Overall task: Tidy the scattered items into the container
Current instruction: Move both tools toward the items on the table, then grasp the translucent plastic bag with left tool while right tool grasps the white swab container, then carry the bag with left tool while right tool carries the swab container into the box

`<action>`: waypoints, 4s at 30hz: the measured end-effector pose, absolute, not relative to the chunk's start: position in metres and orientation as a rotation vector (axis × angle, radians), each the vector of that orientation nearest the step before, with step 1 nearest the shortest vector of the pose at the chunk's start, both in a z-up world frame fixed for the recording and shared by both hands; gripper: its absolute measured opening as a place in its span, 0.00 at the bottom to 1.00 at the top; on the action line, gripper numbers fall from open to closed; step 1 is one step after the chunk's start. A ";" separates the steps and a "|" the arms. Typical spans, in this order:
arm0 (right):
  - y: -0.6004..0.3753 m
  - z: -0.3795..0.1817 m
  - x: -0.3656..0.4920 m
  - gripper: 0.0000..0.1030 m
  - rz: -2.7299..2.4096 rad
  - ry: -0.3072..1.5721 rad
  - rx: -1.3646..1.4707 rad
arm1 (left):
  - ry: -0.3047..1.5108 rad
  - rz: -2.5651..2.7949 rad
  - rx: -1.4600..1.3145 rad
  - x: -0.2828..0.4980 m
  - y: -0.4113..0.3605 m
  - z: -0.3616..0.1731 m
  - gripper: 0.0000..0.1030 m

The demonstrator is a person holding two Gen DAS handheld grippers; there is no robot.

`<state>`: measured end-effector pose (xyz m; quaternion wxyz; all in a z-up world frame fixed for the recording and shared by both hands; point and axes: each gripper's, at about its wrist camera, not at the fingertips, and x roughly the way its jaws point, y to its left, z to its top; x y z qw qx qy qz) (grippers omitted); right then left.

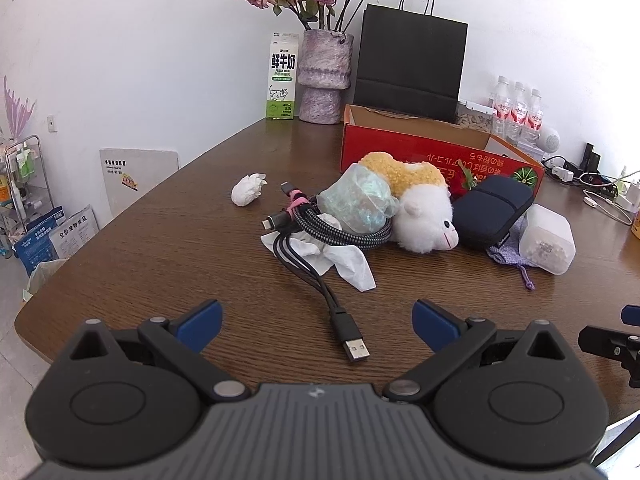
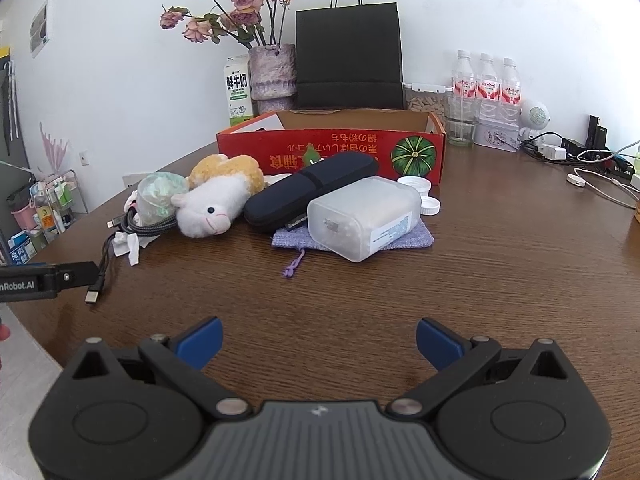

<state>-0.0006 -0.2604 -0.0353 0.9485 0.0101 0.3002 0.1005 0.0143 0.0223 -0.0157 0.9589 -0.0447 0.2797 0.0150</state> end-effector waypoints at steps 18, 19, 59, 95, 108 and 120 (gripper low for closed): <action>-0.257 -0.025 0.061 1.00 0.143 0.630 0.015 | 0.587 0.003 -0.082 0.075 0.037 -0.006 0.99; -0.256 -0.024 0.065 1.00 0.141 0.633 0.015 | 0.589 -0.006 -0.076 0.079 0.035 -0.006 1.00; -0.277 -0.022 0.127 0.70 0.057 0.677 0.058 | 0.590 -0.134 -0.155 0.136 0.015 0.006 0.30; -0.302 0.090 0.299 0.63 0.166 0.477 0.048 | 0.533 -0.287 -0.165 0.307 -0.055 0.119 0.29; -0.277 0.026 0.442 0.63 0.219 0.605 -0.049 | 0.682 -0.249 -0.088 0.449 -0.080 0.050 0.31; -0.275 0.008 0.447 0.63 0.248 0.683 -0.013 | 0.814 -0.281 -0.122 0.457 -0.076 0.022 0.32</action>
